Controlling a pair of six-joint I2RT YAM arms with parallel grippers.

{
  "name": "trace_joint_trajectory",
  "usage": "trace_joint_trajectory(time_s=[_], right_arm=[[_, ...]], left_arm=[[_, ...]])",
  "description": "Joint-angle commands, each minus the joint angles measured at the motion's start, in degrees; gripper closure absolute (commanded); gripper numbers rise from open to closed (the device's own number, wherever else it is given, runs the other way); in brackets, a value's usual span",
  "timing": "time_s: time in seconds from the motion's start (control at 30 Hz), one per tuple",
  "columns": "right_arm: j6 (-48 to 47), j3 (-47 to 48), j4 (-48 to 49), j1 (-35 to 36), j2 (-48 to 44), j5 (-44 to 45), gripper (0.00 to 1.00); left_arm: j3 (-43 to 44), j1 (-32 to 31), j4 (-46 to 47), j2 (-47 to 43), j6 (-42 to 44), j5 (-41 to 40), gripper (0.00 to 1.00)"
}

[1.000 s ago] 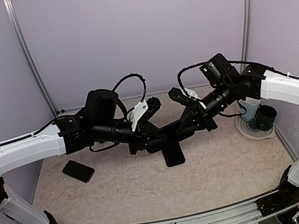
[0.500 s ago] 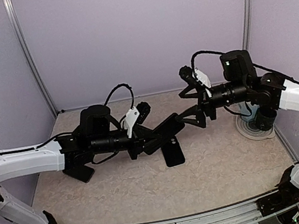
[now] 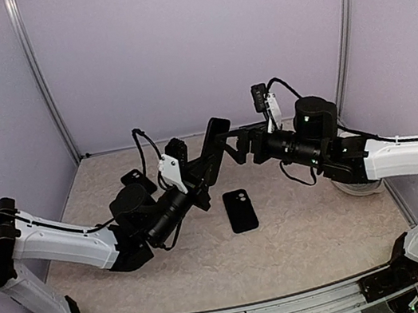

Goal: Put the phone into the phone case

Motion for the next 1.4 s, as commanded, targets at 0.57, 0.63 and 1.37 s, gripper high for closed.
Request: trace_joint_trajectory(time_s=[0.57,0.63,1.37], right_arm=[[3.6,5.4,9.6,2.0,8.7,-9.7,0.01],[3.1,4.8,10.3,2.3,8.7,-10.9,0.01],[6.9,5.6,8.8,1.8,10.6,-11.0,0.16]], left_arm=[[1.6,-1.7,13.6,4.5,6.3,-8.4,1.00],[1.6,-1.7,14.1,4.8,6.6,-9.1,1.00],[2.4,-3.7,19.4,7.6,13.8,-11.6,1.00]])
